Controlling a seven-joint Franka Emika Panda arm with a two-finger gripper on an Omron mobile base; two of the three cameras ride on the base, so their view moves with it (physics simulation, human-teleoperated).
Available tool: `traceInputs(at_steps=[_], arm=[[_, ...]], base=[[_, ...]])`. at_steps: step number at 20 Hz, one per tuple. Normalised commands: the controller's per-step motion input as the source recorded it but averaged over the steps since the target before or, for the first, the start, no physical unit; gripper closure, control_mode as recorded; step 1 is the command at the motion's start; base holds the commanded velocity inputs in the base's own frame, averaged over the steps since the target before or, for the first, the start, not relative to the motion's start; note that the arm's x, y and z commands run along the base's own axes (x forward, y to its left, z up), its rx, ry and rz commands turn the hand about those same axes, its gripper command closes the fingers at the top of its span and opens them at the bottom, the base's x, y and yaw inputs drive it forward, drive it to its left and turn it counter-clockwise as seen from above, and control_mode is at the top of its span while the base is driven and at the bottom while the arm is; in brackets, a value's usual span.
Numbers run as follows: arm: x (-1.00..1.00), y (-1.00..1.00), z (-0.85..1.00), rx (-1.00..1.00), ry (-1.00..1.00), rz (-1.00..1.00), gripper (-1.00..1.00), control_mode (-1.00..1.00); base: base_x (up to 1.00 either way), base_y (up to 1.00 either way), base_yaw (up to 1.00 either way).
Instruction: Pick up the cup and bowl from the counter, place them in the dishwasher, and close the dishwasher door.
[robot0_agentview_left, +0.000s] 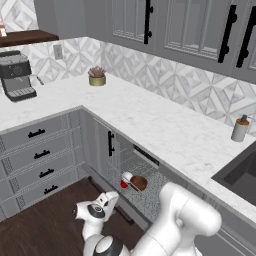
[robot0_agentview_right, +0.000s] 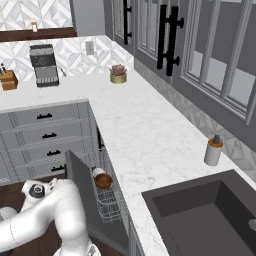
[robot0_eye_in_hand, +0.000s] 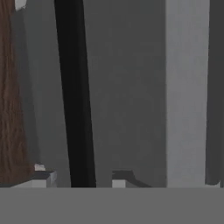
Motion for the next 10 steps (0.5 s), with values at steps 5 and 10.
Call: traceInputs(at_steps=[5, 10], arm=[[0.34, -0.83, 0.0, -0.26, -0.2, -0.29, -1.0, -1.0], [0.29, -0.9, -0.1, -0.47, -0.23, -0.32, -1.0, -1.0]], base=[[0.0, 0.0, 0.0], [0.0, 0.0, 0.0]])
